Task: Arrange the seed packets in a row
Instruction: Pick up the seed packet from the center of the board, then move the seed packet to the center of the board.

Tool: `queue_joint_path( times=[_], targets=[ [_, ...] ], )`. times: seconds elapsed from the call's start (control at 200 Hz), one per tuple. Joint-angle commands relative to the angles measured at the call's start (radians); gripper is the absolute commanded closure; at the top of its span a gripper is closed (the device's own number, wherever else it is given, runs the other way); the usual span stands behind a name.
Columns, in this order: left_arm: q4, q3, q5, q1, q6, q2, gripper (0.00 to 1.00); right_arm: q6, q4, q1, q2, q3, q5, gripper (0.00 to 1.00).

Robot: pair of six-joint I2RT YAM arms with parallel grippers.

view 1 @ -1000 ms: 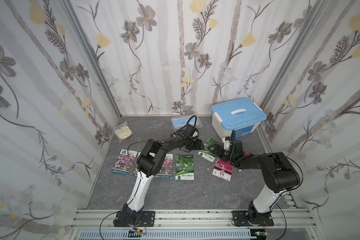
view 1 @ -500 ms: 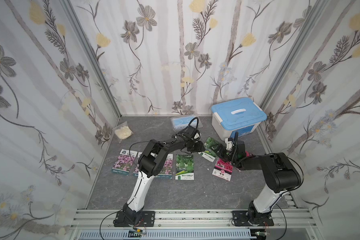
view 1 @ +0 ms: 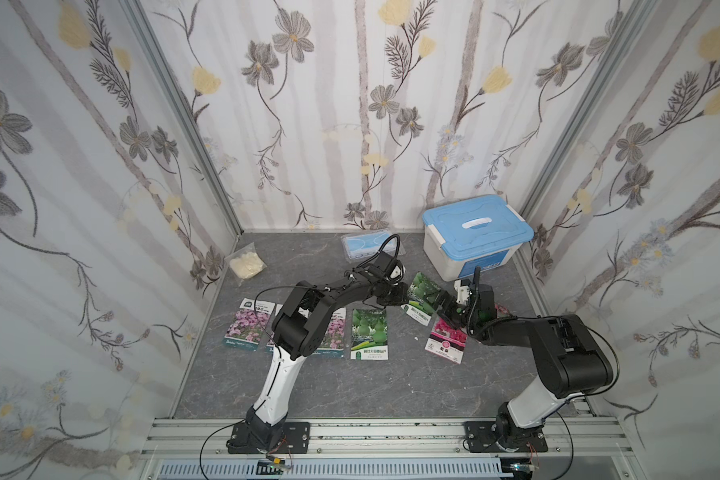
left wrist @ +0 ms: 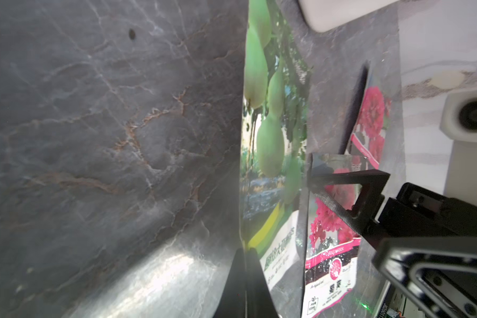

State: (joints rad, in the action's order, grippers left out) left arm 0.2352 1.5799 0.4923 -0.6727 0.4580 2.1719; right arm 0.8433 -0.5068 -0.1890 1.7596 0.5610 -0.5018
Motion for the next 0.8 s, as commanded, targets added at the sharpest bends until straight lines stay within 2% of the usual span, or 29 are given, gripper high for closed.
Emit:
queue_joint_path(
  times=[0.0,0.18,0.315,0.58,0.689,0.794],
  targets=[
    [-0.048,-0.043,-0.049,0.000,0.068,-0.064,1.00,-0.050,0.082,-0.005,-0.113,0.002,0.050,0.00],
    [-0.041,-0.133,-0.131,-0.024,0.156,-0.146,1.00,-0.149,0.284,-0.025,-0.305,0.012,0.130,0.00],
    [-0.079,-0.268,-0.223,-0.055,0.215,-0.247,1.00,-0.137,0.293,-0.040,-0.349,-0.054,0.119,0.00],
    [-0.078,-0.429,-0.449,-0.178,0.326,-0.380,1.00,-0.109,0.291,-0.153,-0.270,-0.117,0.139,0.00],
    [-0.070,-0.449,-0.501,-0.210,0.361,-0.381,1.00,-0.094,0.309,-0.158,-0.224,-0.143,0.176,0.01],
    [-0.057,-0.454,-0.538,-0.233,0.375,-0.378,1.00,-0.083,0.321,-0.151,-0.242,-0.184,0.235,0.00]
  ],
)
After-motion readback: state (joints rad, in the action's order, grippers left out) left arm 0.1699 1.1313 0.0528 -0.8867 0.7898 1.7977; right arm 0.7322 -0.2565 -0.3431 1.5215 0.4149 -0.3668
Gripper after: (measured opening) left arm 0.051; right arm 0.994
